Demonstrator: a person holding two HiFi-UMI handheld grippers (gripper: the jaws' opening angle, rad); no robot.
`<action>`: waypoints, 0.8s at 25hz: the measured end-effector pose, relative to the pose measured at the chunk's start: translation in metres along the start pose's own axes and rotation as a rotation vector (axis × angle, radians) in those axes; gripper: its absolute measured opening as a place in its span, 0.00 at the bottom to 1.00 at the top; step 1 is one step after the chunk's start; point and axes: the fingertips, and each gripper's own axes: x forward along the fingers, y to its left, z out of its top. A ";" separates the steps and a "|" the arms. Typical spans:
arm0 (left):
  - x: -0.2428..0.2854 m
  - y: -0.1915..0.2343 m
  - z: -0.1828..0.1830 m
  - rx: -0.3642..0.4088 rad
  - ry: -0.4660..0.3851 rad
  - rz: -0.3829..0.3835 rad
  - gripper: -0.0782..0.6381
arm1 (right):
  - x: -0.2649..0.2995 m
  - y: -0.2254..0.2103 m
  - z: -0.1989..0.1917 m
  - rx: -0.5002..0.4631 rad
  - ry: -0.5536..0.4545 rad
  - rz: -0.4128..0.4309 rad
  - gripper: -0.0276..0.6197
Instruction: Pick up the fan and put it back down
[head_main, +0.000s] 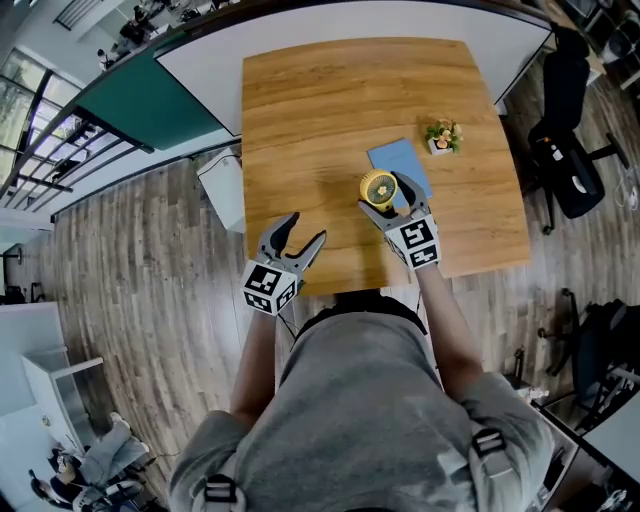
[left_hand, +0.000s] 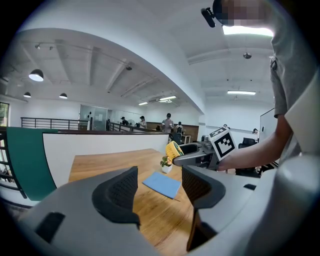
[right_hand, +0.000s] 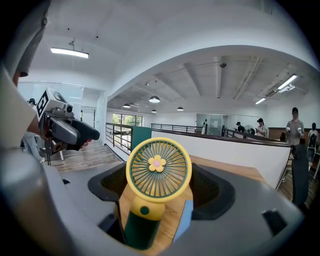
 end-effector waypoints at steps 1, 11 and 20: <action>-0.002 0.001 0.003 0.003 -0.008 0.005 0.51 | 0.000 0.000 0.005 -0.003 -0.010 -0.002 0.65; -0.020 0.009 0.018 0.013 -0.045 0.054 0.51 | -0.002 -0.003 0.049 -0.045 -0.075 -0.004 0.65; -0.018 0.010 0.021 0.013 -0.052 0.062 0.51 | -0.001 -0.007 0.048 0.000 -0.087 0.008 0.65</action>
